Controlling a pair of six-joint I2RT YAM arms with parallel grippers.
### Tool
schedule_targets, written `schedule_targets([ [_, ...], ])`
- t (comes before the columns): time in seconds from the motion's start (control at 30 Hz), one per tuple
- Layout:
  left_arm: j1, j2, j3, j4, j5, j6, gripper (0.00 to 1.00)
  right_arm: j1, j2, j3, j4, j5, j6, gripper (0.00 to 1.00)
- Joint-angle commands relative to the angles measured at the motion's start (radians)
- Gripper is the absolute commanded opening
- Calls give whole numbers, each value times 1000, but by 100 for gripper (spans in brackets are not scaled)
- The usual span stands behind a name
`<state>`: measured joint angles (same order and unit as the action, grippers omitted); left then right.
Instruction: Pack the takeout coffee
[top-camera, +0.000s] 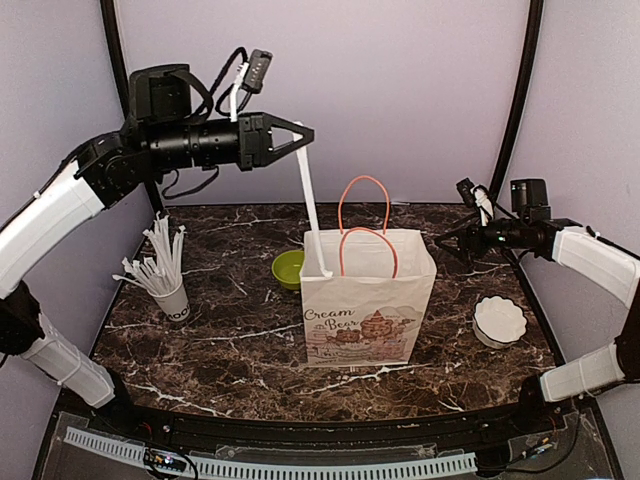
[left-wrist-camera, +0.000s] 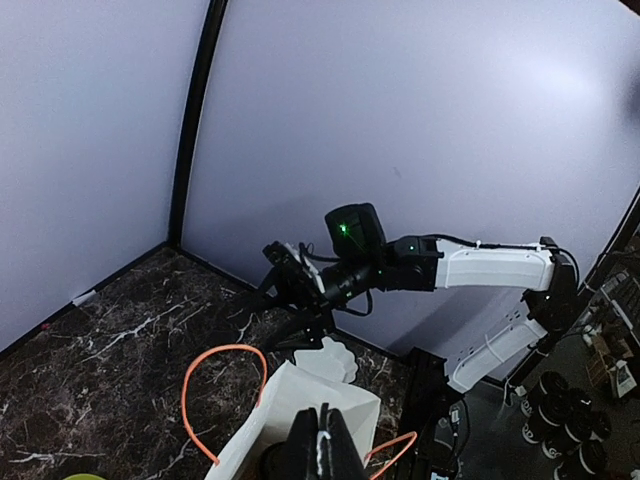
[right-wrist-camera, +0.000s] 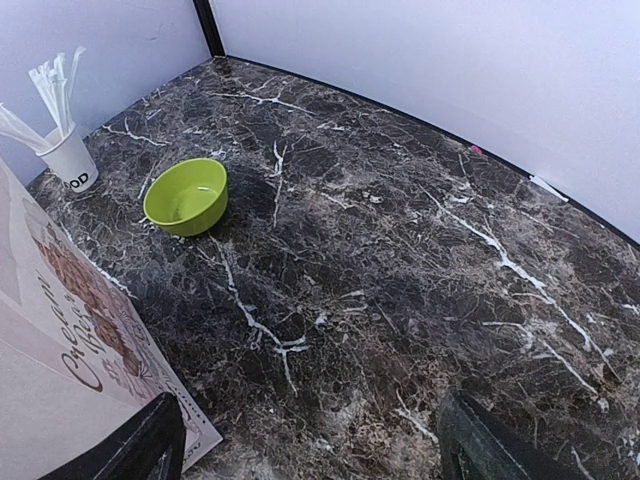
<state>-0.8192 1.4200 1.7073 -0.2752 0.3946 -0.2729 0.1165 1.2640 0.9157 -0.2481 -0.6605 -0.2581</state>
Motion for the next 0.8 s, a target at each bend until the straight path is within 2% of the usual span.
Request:
schedule_targets([
  [0.0, -57, 61, 67, -61, -114, 126, 0, -5, -12, 3, 2, -10, -18, 88],
  [0.23, -103, 163, 55, -145, -208, 208, 0, -5, -11, 5, -4, -16, -26, 88],
  [0.37, -118, 236, 68, -194, -157, 225, 1, -5, -5, 6, -9, -21, -30, 88],
  [0.43, -128, 278, 99, -241, -100, 239, 15, -5, 2, 9, -13, -25, -32, 88],
  [0.47, -139, 291, 131, -285, -86, 256, 30, -5, 4, 10, -15, -26, -32, 88],
  [0.5, -146, 317, 149, -308, -61, 260, 37, -5, 6, 10, -16, -27, -32, 88],
  [0.53, -159, 328, 184, -348, -57, 300, 64, -5, 9, 10, -16, -30, -32, 88],
  [0.6, -167, 340, 213, -379, -88, 329, 92, -4, 12, 10, -17, -32, -33, 88],
  [0.67, -169, 328, 213, -380, -168, 360, 98, -5, 14, 11, -19, -35, -33, 88],
  [0.77, -169, 281, 189, -365, -278, 396, 99, -3, 13, 11, -20, -36, -33, 89],
])
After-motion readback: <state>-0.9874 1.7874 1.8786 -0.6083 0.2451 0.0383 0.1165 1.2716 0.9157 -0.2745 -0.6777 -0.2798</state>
